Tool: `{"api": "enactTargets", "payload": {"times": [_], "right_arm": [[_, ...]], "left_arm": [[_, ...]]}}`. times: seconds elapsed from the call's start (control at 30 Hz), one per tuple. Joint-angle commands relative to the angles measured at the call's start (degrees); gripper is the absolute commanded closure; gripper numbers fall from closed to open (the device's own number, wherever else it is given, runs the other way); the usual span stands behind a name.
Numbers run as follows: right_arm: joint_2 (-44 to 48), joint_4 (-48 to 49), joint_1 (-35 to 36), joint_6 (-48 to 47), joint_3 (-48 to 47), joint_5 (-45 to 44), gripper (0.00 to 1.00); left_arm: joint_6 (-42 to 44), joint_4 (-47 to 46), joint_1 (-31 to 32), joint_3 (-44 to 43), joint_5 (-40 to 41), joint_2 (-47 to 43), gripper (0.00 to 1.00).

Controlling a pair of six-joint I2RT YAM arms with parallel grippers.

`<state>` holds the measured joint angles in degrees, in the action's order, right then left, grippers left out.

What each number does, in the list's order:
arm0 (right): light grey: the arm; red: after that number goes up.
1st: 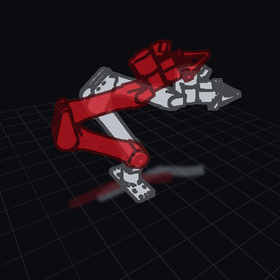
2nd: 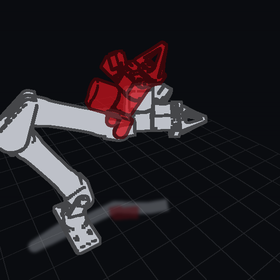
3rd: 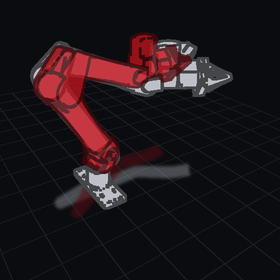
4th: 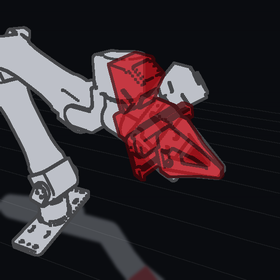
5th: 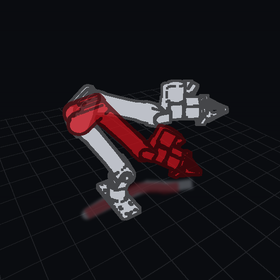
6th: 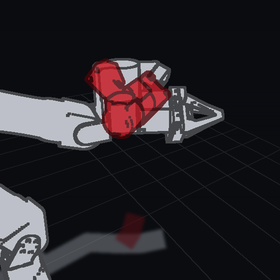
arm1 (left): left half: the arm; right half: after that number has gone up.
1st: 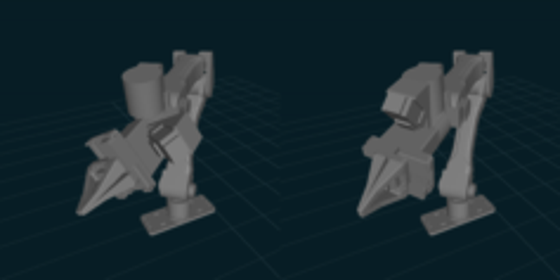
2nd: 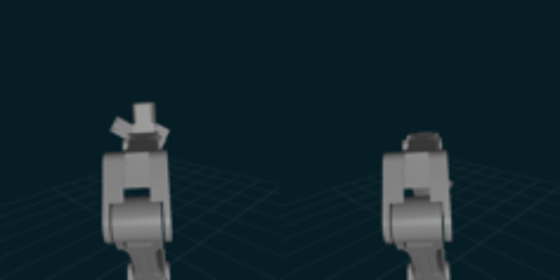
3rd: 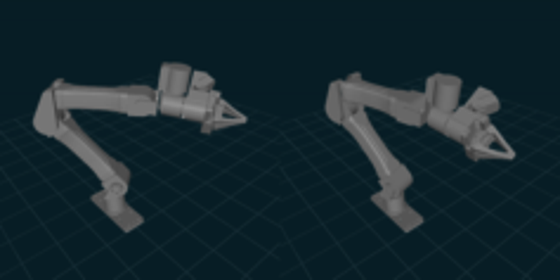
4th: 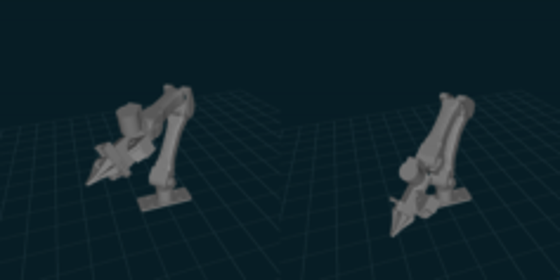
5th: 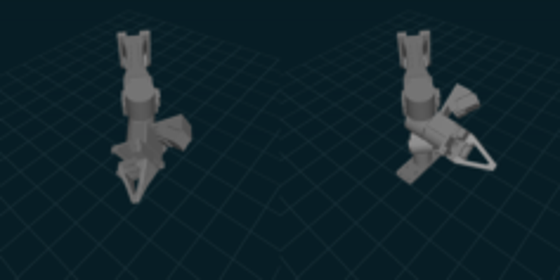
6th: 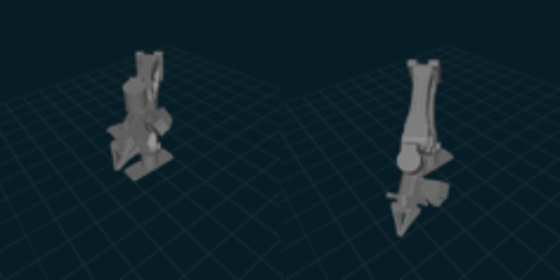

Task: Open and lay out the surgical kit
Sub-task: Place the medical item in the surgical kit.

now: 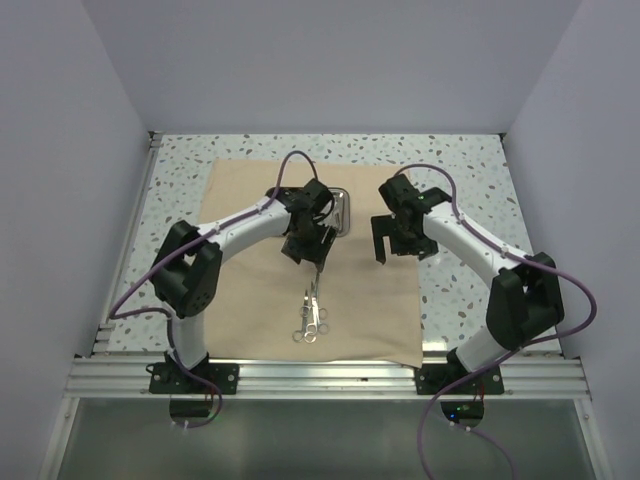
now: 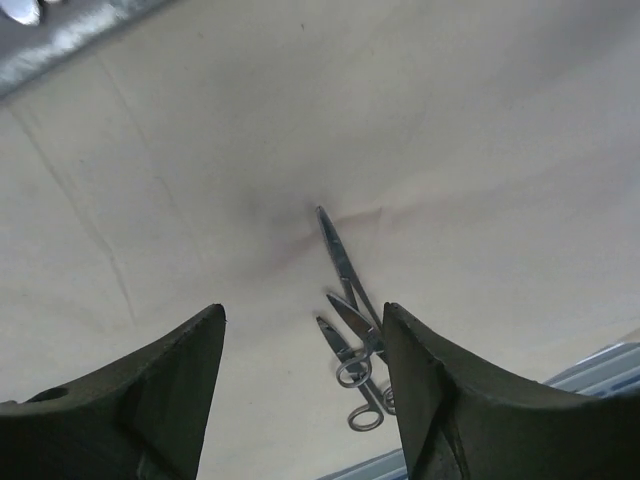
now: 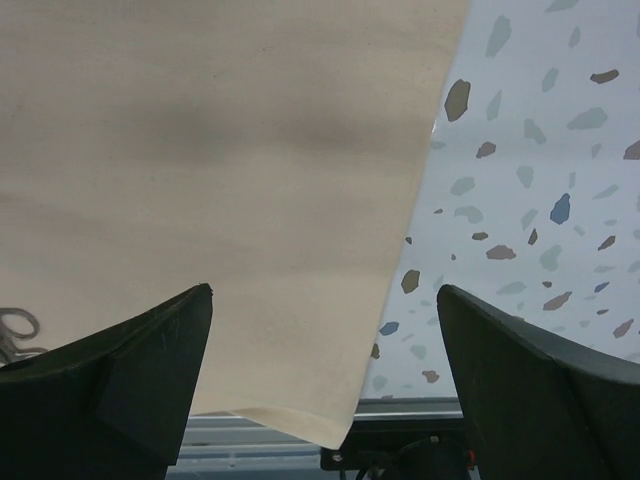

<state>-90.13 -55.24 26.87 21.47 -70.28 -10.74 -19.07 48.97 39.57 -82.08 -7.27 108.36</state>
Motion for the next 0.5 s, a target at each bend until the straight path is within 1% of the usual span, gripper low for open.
{"api": "enactTargets", "payload": {"times": [0.0,0.07,0.13,0.2,0.23,0.27,0.33,0.37,0.43,0.47], "right_arm": [[-1.2,1.9,-0.2,0.2,-7.2,2.0,0.02],[-2.7,2.6,-0.2,0.4,-9.9,3.1,0.02],[-5.6,3.4,-0.2,0.7,-13.6,4.9,0.05],[-7.9,4.4,0.0,1.1,-17.1,6.4,0.09],[-10.7,5.1,0.0,1.1,-18.3,6.9,0.12],[-12.1,5.1,0.1,1.2,-21.0,7.1,0.17],[-16.9,5.1,0.1,1.3,-24.1,7.8,0.21],[-18.4,4.8,0.2,1.3,-27.2,8.0,0.25],[-21.7,4.7,0.2,1.5,-30.5,8.6,0.3],[-24.6,4.6,0.1,1.6,-33.6,8.7,0.33]], "left_arm": [[-2.5,1.7,-0.1,-7.2,6.8,-1.5,0.32],[-3.1,2.1,-0.2,-9.0,8.8,-2.0,0.31],[-3.8,2.4,-1.1,-10.9,9.7,-3.4,0.31],[-4.1,2.4,-2.6,-11.4,9.9,-4.9,0.32],[-4.3,2.4,-3.3,-11.3,9.9,-5.5,0.32],[-4.5,2.6,-3.9,-10.6,9.9,-6.7,0.33],[-4.5,2.6,-6.2,-9.5,9.8,-8.2,0.34],[-4.4,2.5,-6.9,-7.9,9.8,-9.7,0.34],[-4.3,2.4,-9.1,-6.3,9.6,-11.3,0.35],[-3.9,2.4,-10.3,-4.6,9.5,-12.8,0.35]]}}
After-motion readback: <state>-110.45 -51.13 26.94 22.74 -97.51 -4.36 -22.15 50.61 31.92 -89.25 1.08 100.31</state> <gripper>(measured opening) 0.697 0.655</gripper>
